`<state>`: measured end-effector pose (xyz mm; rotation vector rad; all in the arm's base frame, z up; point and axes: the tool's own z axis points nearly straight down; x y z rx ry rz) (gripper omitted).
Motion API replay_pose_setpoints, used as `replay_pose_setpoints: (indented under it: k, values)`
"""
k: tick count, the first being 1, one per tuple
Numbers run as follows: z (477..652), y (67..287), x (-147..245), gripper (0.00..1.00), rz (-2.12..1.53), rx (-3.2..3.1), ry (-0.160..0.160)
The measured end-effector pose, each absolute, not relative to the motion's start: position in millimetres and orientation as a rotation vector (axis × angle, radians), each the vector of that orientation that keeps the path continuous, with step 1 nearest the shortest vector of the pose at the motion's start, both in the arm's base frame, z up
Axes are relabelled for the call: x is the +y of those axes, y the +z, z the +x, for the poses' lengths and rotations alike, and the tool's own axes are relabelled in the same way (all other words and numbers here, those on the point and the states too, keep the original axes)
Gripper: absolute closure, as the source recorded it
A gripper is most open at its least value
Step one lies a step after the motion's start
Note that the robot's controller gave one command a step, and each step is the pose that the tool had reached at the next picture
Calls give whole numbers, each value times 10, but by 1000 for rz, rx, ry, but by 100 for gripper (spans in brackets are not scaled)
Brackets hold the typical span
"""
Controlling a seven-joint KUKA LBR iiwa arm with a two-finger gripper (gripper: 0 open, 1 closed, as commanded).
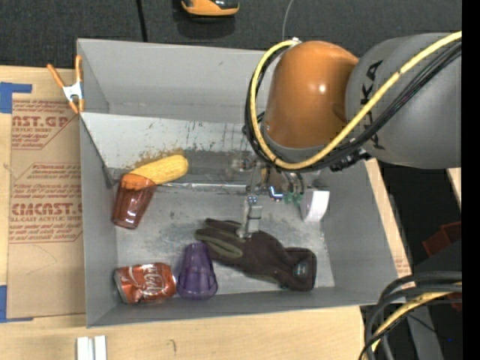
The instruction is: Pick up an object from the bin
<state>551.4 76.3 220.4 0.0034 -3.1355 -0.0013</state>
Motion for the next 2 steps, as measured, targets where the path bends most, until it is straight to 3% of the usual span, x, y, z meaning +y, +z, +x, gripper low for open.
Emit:
replay_pose_setpoints:
  k: [1, 2]
  values:
    - [5529, 2250, 761, 0, 2, -3144, -3]
    - [5314, 1595, 569, 0, 57, -3147, -1]
